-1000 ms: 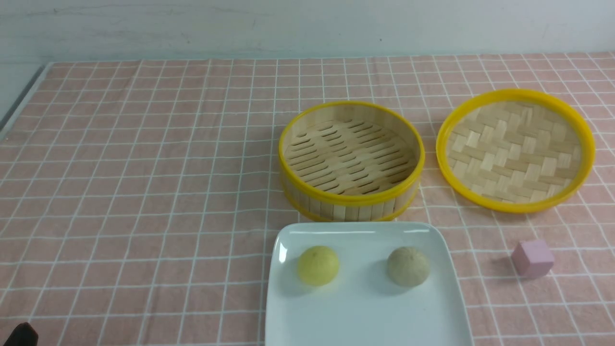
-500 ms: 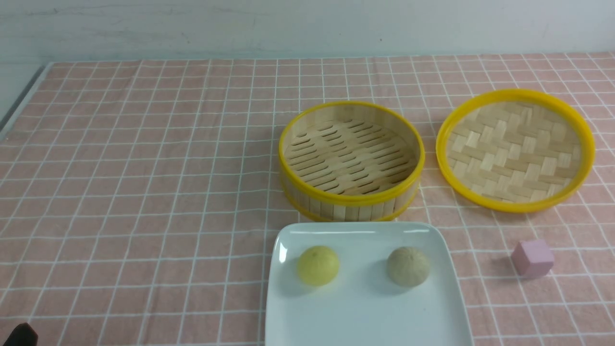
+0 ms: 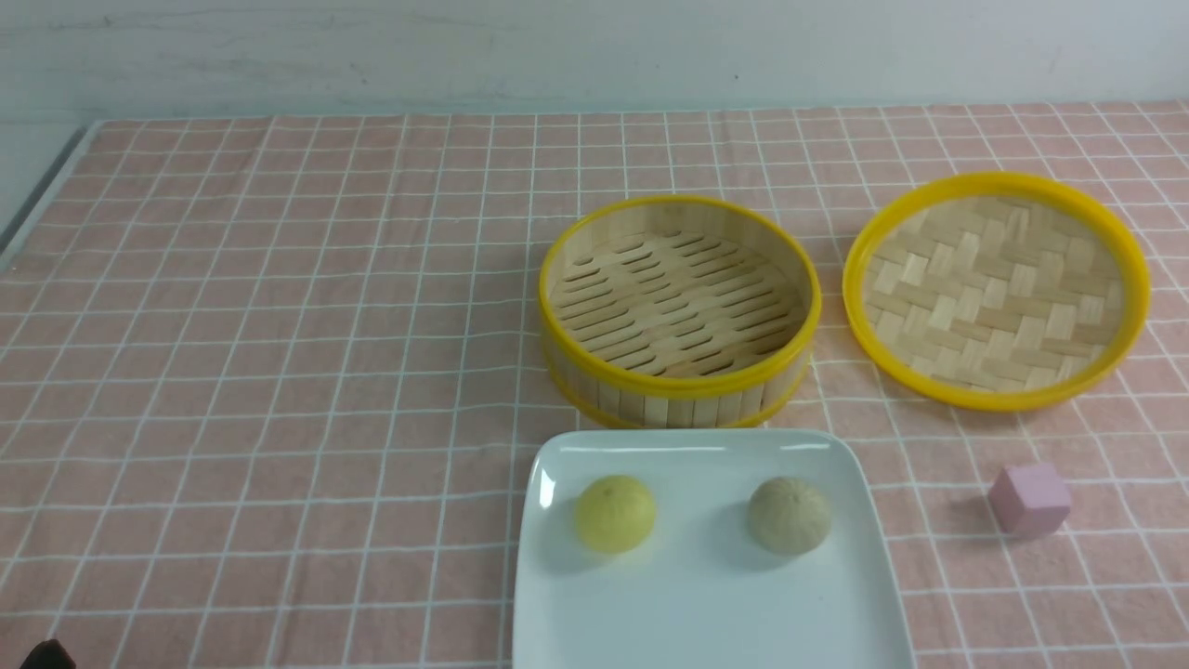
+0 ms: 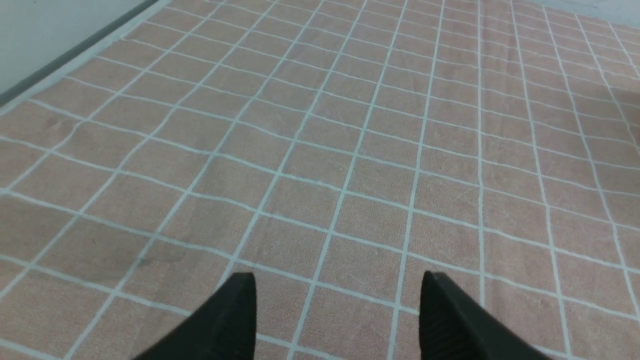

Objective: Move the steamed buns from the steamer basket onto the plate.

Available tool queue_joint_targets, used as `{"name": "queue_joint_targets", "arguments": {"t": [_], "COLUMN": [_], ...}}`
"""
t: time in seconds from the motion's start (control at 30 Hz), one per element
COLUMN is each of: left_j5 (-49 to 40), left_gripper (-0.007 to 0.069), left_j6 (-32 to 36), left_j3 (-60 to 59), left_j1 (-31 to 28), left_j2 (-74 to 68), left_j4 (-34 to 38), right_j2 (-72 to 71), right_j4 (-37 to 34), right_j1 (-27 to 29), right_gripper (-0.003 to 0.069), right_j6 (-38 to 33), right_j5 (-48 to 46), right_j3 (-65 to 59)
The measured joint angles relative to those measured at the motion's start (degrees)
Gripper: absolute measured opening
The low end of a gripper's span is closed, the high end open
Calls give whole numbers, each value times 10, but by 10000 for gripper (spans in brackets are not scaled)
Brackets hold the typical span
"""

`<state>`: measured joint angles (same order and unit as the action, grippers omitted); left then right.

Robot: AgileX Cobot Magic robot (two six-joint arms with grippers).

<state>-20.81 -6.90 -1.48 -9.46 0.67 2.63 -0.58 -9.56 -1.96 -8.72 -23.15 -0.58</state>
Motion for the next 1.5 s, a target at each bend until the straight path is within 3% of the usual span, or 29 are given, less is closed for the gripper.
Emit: {"name": "queue_joint_targets", "arguments": {"t": [0.9, 1.2, 1.5], "left_j5": [-4, -4, -5], "left_gripper": [449, 449, 449], "left_j6": [14, 13, 13], "left_j3": [1, 1, 1], "left_j1": [1, 58, 63], "left_j2": [0, 0, 0], "left_j4": [0, 0, -9], "right_j2": [0, 0, 0], "right_j4": [0, 0, 0], "right_j1": [0, 0, 0], "right_gripper": [240, 240, 240], "right_j6": [0, 0, 0], "right_j5": [0, 0, 0], "right_j3": [0, 0, 0]}}
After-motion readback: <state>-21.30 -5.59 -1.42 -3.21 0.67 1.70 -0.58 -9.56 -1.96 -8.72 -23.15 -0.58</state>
